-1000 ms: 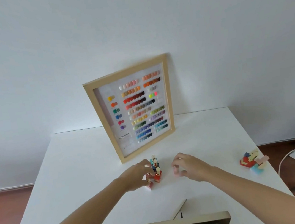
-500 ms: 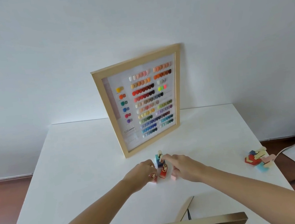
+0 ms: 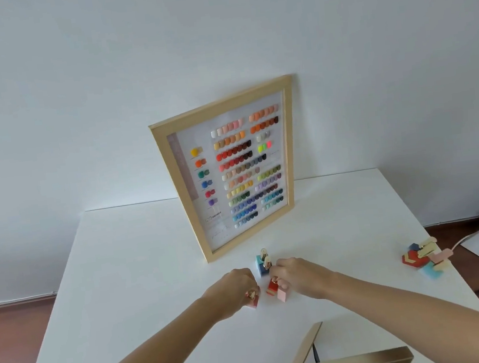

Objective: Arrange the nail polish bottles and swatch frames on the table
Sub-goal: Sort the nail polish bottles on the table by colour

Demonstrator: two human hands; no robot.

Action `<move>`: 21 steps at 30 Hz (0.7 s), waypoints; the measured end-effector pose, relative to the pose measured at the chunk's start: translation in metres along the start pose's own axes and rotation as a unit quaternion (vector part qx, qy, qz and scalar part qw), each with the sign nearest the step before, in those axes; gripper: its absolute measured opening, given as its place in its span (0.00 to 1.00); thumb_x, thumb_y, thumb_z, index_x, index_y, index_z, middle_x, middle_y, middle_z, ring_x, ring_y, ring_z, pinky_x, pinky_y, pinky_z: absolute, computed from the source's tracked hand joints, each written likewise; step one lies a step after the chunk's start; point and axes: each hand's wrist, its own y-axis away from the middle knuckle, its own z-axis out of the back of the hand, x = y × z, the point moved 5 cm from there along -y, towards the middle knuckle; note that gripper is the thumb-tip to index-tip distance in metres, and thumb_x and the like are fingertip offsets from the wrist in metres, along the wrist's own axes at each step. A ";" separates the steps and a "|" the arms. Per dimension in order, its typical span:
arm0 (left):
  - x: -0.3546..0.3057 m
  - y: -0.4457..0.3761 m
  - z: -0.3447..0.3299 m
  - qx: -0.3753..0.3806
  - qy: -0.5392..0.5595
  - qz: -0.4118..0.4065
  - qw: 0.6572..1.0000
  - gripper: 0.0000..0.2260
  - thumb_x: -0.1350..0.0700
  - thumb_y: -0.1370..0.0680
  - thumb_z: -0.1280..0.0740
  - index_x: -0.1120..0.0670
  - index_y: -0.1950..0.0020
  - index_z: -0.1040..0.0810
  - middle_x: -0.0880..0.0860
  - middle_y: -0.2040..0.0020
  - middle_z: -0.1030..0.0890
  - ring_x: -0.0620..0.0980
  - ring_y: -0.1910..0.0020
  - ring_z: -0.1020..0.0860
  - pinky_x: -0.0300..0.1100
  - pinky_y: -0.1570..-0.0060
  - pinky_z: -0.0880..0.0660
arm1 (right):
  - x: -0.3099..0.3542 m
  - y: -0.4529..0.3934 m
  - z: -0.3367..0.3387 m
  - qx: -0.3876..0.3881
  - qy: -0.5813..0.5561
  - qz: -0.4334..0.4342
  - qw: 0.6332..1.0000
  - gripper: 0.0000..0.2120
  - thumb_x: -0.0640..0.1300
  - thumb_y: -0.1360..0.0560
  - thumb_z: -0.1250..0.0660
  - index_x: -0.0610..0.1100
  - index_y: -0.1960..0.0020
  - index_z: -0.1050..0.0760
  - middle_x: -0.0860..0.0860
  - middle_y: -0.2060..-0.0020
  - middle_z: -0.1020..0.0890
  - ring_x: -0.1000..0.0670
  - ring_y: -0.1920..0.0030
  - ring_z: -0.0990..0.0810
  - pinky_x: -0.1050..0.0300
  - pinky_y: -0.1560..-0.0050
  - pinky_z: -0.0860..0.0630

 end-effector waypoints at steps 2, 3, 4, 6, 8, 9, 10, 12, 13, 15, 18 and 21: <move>-0.008 -0.002 0.006 0.000 -0.010 -0.017 1.000 0.12 0.60 0.23 0.33 0.51 0.40 0.21 0.52 0.40 0.24 0.52 0.43 0.23 0.47 0.43 0.23 | -0.007 0.008 0.001 -0.009 -0.004 -0.014 1.000 0.11 0.35 0.22 0.41 0.40 0.40 0.28 0.42 0.47 0.23 0.42 0.49 0.22 0.51 0.51 0.23; -0.013 -0.004 0.010 -0.001 -0.013 -0.028 1.000 0.11 0.59 0.23 0.33 0.51 0.41 0.20 0.52 0.41 0.23 0.52 0.43 0.23 0.46 0.43 0.24 | -0.011 0.014 0.003 -0.017 -0.012 -0.021 1.000 0.12 0.35 0.22 0.41 0.40 0.40 0.28 0.42 0.47 0.23 0.42 0.49 0.21 0.51 0.50 0.23; -0.019 -0.007 0.014 -0.002 -0.016 -0.040 0.999 0.11 0.59 0.23 0.33 0.51 0.41 0.20 0.52 0.41 0.23 0.52 0.43 0.23 0.46 0.43 0.24 | -0.017 0.020 0.004 -0.028 -0.022 -0.029 0.999 0.12 0.35 0.22 0.41 0.41 0.40 0.28 0.43 0.47 0.22 0.43 0.49 0.21 0.50 0.50 0.22; -0.032 -0.014 0.020 -0.008 -0.024 -0.069 0.997 0.10 0.58 0.23 0.33 0.51 0.42 0.20 0.52 0.42 0.22 0.50 0.43 0.24 0.42 0.43 0.25 | -0.031 0.037 0.008 -0.055 -0.049 -0.047 0.996 0.11 0.37 0.22 0.41 0.41 0.40 0.27 0.43 0.46 0.22 0.43 0.48 0.21 0.50 0.49 0.22; -0.049 -0.023 0.027 -0.015 -0.028 -0.100 0.994 0.10 0.58 0.23 0.33 0.52 0.43 0.19 0.51 0.42 0.21 0.48 0.42 0.25 0.37 0.44 0.29 | -0.050 0.059 0.010 -0.081 -0.077 -0.070 0.991 0.11 0.38 0.21 0.41 0.42 0.40 0.26 0.44 0.47 0.22 0.42 0.49 0.21 0.49 0.49 0.23; -0.059 -0.028 0.030 -0.018 -0.025 -0.113 0.993 0.09 0.58 0.23 0.33 0.52 0.43 0.19 0.51 0.42 0.21 0.46 0.42 0.25 0.34 0.46 0.32 | -0.061 0.071 0.010 -0.095 -0.090 -0.086 0.988 0.11 0.39 0.21 0.41 0.42 0.40 0.26 0.44 0.48 0.21 0.43 0.50 0.21 0.49 0.49 0.23; -0.069 -0.035 0.034 -0.017 -0.019 -0.124 0.992 0.09 0.57 0.23 0.33 0.52 0.44 0.19 0.50 0.43 0.20 0.46 0.43 0.25 0.33 0.47 0.33 | -0.073 0.085 0.009 -0.108 -0.104 -0.104 0.983 0.11 0.39 0.21 0.42 0.43 0.40 0.26 0.45 0.48 0.21 0.43 0.50 0.21 0.49 0.48 0.23; -0.092 -0.049 0.041 -0.011 -0.007 -0.141 0.990 0.07 0.56 0.23 0.32 0.52 0.46 0.18 0.50 0.44 0.21 0.46 0.45 0.25 0.34 0.49 0.33 | -0.098 0.112 0.004 -0.130 -0.124 -0.141 0.974 0.11 0.40 0.21 0.41 0.45 0.40 0.26 0.47 0.47 0.21 0.45 0.49 0.21 0.52 0.48 0.23; -0.104 -0.057 0.043 -0.007 -0.001 -0.149 0.989 0.07 0.56 0.24 0.32 0.53 0.47 0.18 0.51 0.44 0.21 0.46 0.45 0.24 0.34 0.49 0.32 | -0.110 0.127 0.001 -0.137 -0.125 -0.157 0.970 0.11 0.40 0.21 0.41 0.46 0.40 0.26 0.47 0.47 0.21 0.46 0.48 0.21 0.55 0.48 0.23; -0.130 -0.076 0.045 0.008 0.007 -0.164 0.986 0.07 0.56 0.24 0.31 0.55 0.48 0.18 0.52 0.45 0.20 0.46 0.45 0.24 0.35 0.49 0.31 | -0.134 0.156 -0.007 -0.142 -0.121 -0.186 0.965 0.11 0.40 0.21 0.40 0.47 0.39 0.27 0.49 0.45 0.21 0.48 0.47 0.21 0.59 0.48 0.25; -0.171 -0.107 0.043 0.041 0.018 -0.181 0.983 0.05 0.59 0.25 0.31 0.57 0.51 0.18 0.54 0.49 0.18 0.45 0.47 0.24 0.35 0.51 0.31 | -0.166 0.199 -0.020 -0.140 -0.131 -0.223 0.956 0.10 0.41 0.20 0.41 0.49 0.40 0.28 0.50 0.46 0.22 0.49 0.47 0.22 0.59 0.47 0.25; -0.209 -0.139 0.036 0.072 0.026 -0.184 0.980 0.04 0.62 0.27 0.32 0.59 0.55 0.18 0.56 0.51 0.18 0.47 0.49 0.24 0.38 0.52 0.28 | -0.196 0.238 -0.032 -0.131 -0.147 -0.256 0.946 0.09 0.42 0.21 0.41 0.49 0.43 0.27 0.49 0.48 0.22 0.48 0.49 0.22 0.58 0.48 0.27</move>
